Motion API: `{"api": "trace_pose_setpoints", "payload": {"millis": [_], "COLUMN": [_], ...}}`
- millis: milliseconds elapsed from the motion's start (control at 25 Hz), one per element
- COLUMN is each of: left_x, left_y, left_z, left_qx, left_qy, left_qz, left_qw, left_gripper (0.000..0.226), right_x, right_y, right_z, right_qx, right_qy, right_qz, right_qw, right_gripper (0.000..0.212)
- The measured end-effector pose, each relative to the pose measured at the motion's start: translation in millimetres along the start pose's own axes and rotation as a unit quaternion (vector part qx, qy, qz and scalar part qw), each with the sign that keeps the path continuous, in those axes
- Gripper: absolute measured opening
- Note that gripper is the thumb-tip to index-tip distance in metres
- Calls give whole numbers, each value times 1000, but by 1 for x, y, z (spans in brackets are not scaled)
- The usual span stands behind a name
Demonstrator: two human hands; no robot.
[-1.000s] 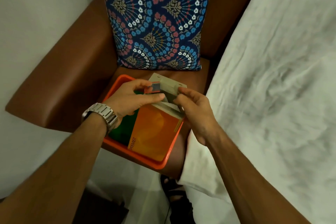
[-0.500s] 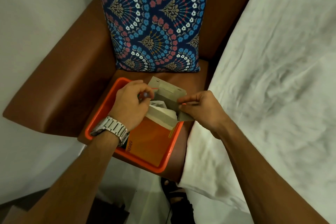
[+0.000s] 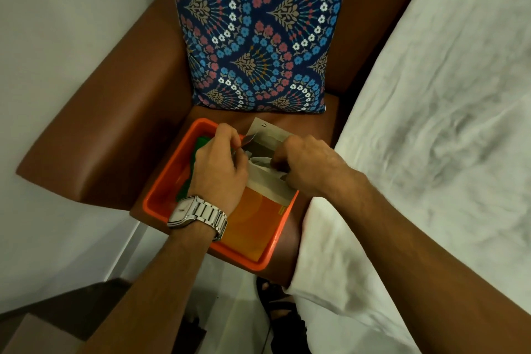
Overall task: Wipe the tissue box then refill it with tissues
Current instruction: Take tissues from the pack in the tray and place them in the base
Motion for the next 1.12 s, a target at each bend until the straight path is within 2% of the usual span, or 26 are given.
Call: {"api": "trace_pose_setpoints", "payload": {"millis": [160, 320, 480, 720, 920, 1120], "left_x": [2, 0, 2, 3, 6, 8], "left_y": [-1, 1, 1, 4, 12, 32], "left_z": [2, 3, 2, 2, 0, -20], "left_qx": [6, 10, 13, 7, -6, 14], "left_qy": [-5, 1, -19, -14, -45, -105], "left_qz": [-24, -16, -21, -30, -62, -62], "left_qw": [1000, 1000, 1000, 999, 997, 992], "left_gripper": [20, 22, 20, 11, 7, 17], "right_x": [-4, -2, 1, 0, -4, -11], "right_y": [11, 25, 31, 13, -37, -80], "right_z": [-18, -35, -41, -34, -30, -21], "right_qx": [85, 129, 138, 79, -3, -79], "right_qy": [-37, -15, -19, -33, 3, 45], "right_qz": [-27, -24, -24, -51, -80, -89], "right_qw": [995, 991, 990, 995, 997, 992], "right_gripper": [47, 33, 28, 15, 29, 32]}}
Point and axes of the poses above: each hand's wrist, its own z-axis away from the middle knuckle, its own y-axis out of the palm, x = y × z, the point moved 3 cm from there along -z, towards the middle knuckle, and after that the axes turned 11 degrees about -x, right-handed, at the moved point
